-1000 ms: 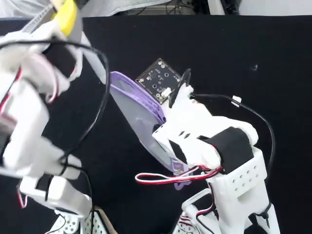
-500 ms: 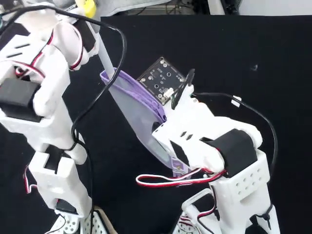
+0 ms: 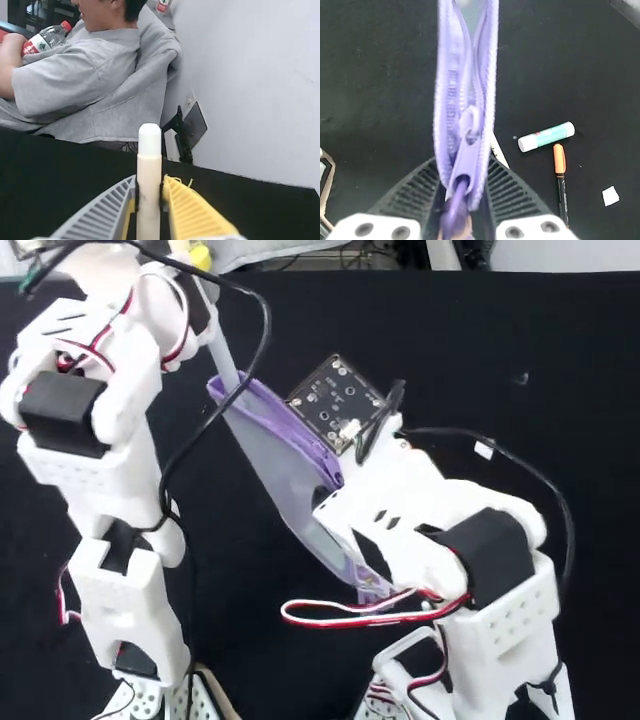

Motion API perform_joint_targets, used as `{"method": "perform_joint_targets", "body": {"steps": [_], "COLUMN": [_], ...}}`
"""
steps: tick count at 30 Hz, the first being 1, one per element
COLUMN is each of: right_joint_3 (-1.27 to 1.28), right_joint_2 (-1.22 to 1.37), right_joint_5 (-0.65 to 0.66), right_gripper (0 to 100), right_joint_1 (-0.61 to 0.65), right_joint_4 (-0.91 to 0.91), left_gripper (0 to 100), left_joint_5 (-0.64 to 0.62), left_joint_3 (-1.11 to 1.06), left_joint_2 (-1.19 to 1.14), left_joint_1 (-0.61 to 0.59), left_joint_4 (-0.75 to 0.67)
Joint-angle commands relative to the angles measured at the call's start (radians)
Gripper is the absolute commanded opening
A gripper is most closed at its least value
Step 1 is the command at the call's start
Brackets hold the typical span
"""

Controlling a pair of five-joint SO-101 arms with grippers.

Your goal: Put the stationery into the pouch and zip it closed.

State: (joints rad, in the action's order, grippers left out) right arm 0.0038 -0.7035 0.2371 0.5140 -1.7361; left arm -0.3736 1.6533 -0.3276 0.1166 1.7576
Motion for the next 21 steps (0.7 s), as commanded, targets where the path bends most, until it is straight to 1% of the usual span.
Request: {"method": "perform_joint_targets", "body": {"steps": [1,9,12,13,17,21], "right_joint_3": [-0.064,-0.064,-0.064,-0.064,-0.065,-0.065], "right_joint_2": [0.007,0.001,0.001,0.001,0.001,0.001], "right_joint_5": [-0.008,-0.008,-0.008,-0.008,-0.008,-0.008], "right_gripper": [1.1,1.1,1.1,1.1,1.1,1.1], "right_joint_1": [0.008,0.008,0.008,0.008,0.008,0.008], "right_joint_4": [-0.023,-0.023,-0.023,-0.023,-0.023,-0.023], "left_gripper": [3,3,4,6,13,16], "left_joint_5": [0.038,0.044,0.092,0.101,0.063,0.048], "left_joint_3": [0.008,0.008,0.008,0.008,0.008,0.008], "left_joint_2": [0.005,0.003,0.003,0.003,0.006,0.014], "left_joint_1": [0.044,0.077,0.077,0.077,0.068,0.059], "left_joint_4": [0.005,0.005,0.005,0.005,0.005,0.003]}}
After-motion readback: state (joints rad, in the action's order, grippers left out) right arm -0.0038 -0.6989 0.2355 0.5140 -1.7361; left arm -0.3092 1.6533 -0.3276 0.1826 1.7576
